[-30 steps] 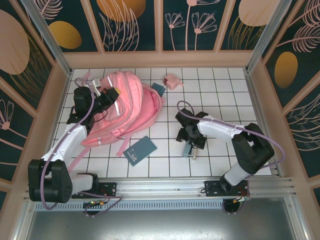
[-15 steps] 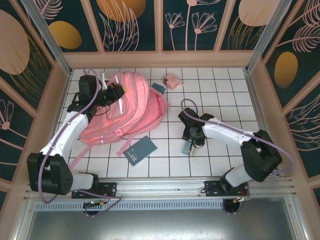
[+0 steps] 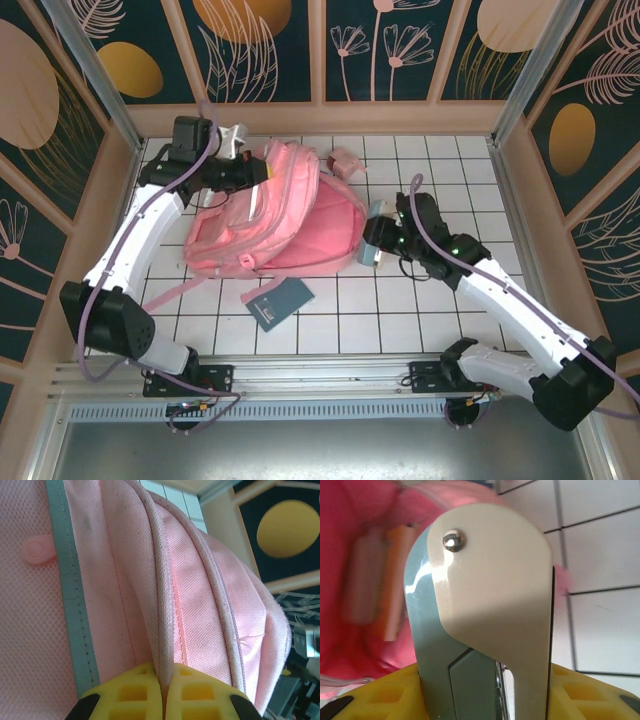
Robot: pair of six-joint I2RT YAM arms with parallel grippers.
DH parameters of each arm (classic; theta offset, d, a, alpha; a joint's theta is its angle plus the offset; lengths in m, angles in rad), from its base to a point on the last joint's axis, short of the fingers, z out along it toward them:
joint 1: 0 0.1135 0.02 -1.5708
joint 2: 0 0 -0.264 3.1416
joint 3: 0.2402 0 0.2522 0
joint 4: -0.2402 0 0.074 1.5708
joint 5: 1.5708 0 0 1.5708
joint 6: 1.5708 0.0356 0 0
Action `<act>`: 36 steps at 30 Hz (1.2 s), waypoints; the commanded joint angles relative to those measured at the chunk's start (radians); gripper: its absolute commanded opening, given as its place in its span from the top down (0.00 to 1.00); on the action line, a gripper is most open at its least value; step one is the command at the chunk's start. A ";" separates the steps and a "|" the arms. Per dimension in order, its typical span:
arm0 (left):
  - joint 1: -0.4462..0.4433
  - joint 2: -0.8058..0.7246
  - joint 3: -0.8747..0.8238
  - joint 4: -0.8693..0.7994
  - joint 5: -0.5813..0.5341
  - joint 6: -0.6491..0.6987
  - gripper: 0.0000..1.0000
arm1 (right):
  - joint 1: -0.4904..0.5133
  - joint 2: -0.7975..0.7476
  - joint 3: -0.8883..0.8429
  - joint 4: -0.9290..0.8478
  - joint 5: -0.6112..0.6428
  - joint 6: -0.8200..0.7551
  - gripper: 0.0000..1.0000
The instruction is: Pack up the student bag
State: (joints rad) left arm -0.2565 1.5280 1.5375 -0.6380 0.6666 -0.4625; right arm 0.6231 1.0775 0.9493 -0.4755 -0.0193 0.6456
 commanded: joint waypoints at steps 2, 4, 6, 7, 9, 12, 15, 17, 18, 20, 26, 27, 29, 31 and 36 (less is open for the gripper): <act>-0.043 -0.001 0.129 -0.014 0.090 0.090 1.00 | -0.002 0.070 0.025 0.199 -0.206 -0.046 0.68; -0.043 -0.011 0.110 -0.003 0.103 0.103 1.00 | -0.001 0.123 0.034 0.264 -0.272 -0.022 0.68; -0.043 -0.017 0.094 0.006 0.141 0.127 1.00 | 0.000 0.177 0.037 0.333 -0.325 0.016 0.68; -0.043 -0.019 0.087 0.015 0.154 0.131 1.00 | 0.003 0.208 0.038 0.377 -0.352 0.038 0.68; -0.043 -0.014 0.089 0.022 0.164 0.131 1.00 | 0.014 0.272 0.049 0.451 -0.384 0.086 0.68; -0.043 -0.003 0.099 0.030 0.187 0.128 1.00 | 0.030 0.370 0.073 0.554 -0.400 0.177 0.69; -0.043 -0.002 0.102 0.034 0.187 0.128 1.00 | 0.041 0.464 0.084 0.666 -0.412 0.290 0.69; -0.043 0.003 0.102 0.035 0.188 0.130 1.00 | 0.056 0.518 0.098 0.731 -0.409 0.351 0.69; -0.043 0.005 0.102 0.034 0.187 0.130 1.00 | 0.064 0.549 0.114 0.751 -0.404 0.367 0.69; -0.043 0.009 0.102 0.031 0.179 0.135 1.00 | 0.081 0.602 0.161 0.753 -0.380 0.395 0.68; -0.043 0.016 0.111 0.032 0.168 0.132 1.00 | 0.107 0.760 0.296 0.767 -0.339 0.444 0.58; -0.043 0.017 0.111 0.035 0.171 0.128 1.00 | 0.110 0.786 0.315 0.770 -0.335 0.454 0.53; -0.041 0.015 0.117 0.032 0.148 0.122 1.00 | 0.113 0.836 0.382 0.674 -0.298 0.450 0.35; -0.040 0.016 0.127 0.017 0.104 0.125 1.00 | 0.112 0.870 0.434 0.603 -0.274 0.427 0.23; 0.002 -0.003 0.107 0.035 0.051 0.077 1.00 | 0.117 0.844 0.427 0.595 -0.242 0.359 0.10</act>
State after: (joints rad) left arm -0.2821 1.5608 1.6028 -0.7101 0.7162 -0.3721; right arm 0.7322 1.9484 1.3441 0.1417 -0.3031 1.0576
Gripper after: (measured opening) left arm 0.062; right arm 0.884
